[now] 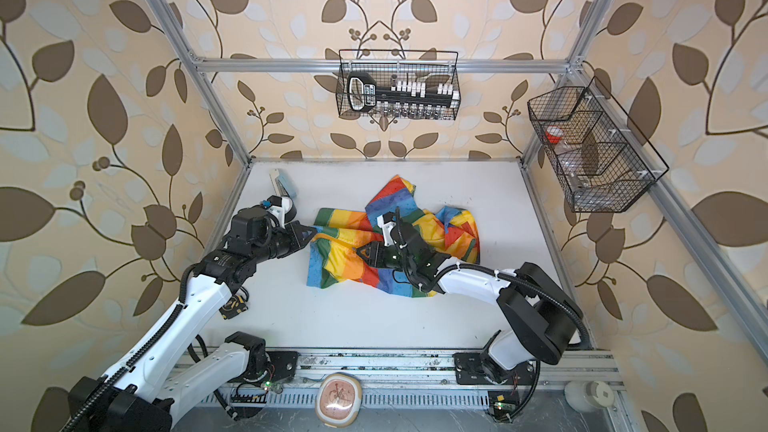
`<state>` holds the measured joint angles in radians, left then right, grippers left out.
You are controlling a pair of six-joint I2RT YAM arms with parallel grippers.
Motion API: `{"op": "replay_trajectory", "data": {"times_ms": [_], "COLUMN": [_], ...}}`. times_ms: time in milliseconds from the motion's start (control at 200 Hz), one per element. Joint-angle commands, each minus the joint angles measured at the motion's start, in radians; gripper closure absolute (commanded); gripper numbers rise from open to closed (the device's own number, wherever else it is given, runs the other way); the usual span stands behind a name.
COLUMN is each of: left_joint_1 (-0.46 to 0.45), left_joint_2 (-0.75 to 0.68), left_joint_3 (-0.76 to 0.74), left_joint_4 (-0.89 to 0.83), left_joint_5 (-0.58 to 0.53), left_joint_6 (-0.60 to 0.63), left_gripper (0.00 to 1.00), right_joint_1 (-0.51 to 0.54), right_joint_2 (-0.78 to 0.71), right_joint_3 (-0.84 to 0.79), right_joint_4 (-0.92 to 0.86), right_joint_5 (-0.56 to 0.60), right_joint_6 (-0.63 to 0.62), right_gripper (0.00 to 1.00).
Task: Zip up the jacket
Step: 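Reach the right gripper across to grasp the zipper slider near the left gripper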
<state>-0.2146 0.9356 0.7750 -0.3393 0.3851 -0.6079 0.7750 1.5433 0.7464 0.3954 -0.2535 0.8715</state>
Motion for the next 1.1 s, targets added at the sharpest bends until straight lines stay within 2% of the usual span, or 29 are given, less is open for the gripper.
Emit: {"op": "replay_trajectory", "data": {"times_ms": [0,390,615,925,1095], "left_joint_1": [0.008,0.009,0.009,0.009,0.009], "left_joint_2": [0.002,0.051,0.102,0.122,0.121], "left_joint_3": [0.047,-0.053,-0.103,-0.167,-0.179], "left_joint_4": [0.021,0.060,0.119,0.200,0.215], "left_joint_5": [0.033,-0.125,-0.159,-0.208,-0.215], "left_joint_6": [0.000,-0.027,-0.032,-0.102,-0.111], "left_gripper": [1.00,1.00,1.00,1.00,1.00], "right_joint_1": [0.018,0.014,-0.003,0.010,0.017], "right_joint_2": [0.043,0.282,0.360,0.395,0.418], "right_joint_3": [0.018,0.112,0.179,0.279,0.302], "right_joint_4": [0.121,0.155,0.136,-0.122,-0.178], "right_joint_5": [0.008,0.002,-0.003,0.087,0.105], "right_joint_6": [0.037,0.062,0.072,0.005,0.001], "right_gripper": [0.56,0.57,0.54,0.56,0.58]}}
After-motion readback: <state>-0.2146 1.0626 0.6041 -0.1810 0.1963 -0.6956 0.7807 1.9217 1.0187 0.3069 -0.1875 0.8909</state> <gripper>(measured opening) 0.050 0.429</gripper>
